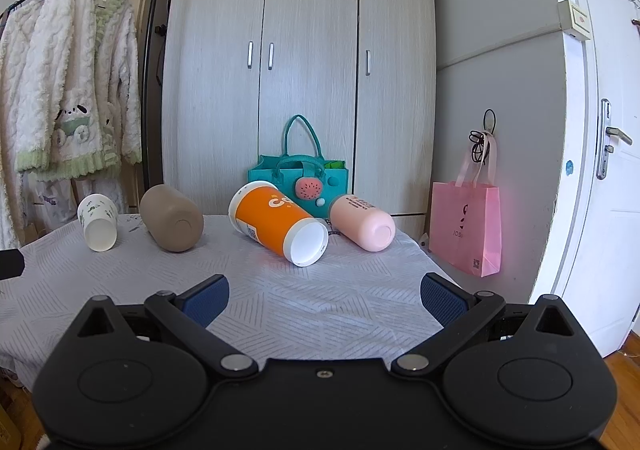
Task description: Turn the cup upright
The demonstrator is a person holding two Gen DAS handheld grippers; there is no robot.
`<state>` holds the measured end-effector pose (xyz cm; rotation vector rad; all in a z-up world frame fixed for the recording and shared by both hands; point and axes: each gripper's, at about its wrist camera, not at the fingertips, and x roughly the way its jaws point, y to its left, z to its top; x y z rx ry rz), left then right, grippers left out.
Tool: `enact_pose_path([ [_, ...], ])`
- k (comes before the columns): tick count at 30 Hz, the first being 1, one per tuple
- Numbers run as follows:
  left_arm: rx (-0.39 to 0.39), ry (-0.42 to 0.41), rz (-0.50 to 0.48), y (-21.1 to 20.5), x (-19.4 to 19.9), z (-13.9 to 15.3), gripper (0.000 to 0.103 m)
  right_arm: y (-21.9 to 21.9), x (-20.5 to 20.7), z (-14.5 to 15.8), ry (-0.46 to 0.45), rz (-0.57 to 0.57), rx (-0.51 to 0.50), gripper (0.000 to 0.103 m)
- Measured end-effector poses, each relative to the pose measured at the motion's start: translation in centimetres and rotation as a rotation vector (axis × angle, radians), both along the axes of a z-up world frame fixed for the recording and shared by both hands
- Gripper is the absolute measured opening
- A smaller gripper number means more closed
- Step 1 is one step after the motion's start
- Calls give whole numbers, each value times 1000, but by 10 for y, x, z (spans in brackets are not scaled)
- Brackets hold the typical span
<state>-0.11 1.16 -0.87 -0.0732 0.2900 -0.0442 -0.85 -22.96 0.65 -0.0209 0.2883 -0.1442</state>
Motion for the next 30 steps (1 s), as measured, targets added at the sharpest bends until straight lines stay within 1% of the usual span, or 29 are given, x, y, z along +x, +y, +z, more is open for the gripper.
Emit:
enact_pose_path([
  [20,1,5,0,1,0,-1,103,0,1,-2,9,-1,-4,103],
  [26,13,32,4,0,0,-8,103,0,2,-3,16,0,-6,103],
  [30,11,46,4,1,0,-5,103,2,2,-3,20,3,-8,103],
])
